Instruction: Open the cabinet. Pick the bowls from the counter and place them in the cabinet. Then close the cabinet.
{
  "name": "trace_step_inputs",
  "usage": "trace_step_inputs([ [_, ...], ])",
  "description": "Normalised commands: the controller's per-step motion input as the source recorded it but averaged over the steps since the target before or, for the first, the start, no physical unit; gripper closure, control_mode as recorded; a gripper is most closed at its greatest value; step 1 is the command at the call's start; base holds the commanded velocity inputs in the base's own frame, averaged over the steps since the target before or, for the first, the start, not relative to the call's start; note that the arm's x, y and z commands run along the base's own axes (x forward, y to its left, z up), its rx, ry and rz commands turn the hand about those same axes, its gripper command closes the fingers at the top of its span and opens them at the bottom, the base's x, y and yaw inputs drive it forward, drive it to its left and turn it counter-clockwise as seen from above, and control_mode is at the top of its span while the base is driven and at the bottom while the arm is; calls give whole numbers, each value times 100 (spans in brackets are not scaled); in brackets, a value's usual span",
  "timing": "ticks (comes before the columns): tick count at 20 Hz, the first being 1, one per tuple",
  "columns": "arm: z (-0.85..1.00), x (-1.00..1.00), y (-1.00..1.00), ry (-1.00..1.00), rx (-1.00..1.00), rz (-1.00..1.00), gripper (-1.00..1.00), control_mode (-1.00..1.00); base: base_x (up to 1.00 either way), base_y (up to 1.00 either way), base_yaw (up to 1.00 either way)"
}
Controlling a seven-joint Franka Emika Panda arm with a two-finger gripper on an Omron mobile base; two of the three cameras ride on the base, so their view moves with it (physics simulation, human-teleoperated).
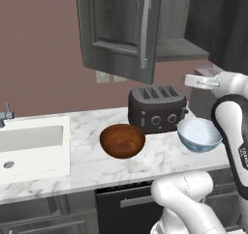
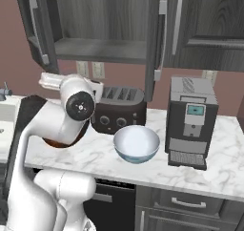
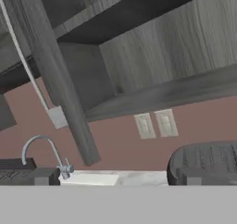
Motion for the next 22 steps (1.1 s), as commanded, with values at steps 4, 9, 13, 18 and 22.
trace_step_inputs([
  [4, 0, 47, 0, 10, 13, 5, -100, -100, 0, 0, 0],
  [9, 0, 39, 0, 18, 11, 0, -100, -100, 0, 0, 0],
  [13, 2, 34, 0, 21, 15, 0, -100, -100, 0, 0, 0],
  [18, 4, 8, 0, 18, 16, 0, -100, -100, 0, 0, 0],
  [22, 4, 21, 0, 27, 20, 0, -100, -100, 0, 0, 0],
])
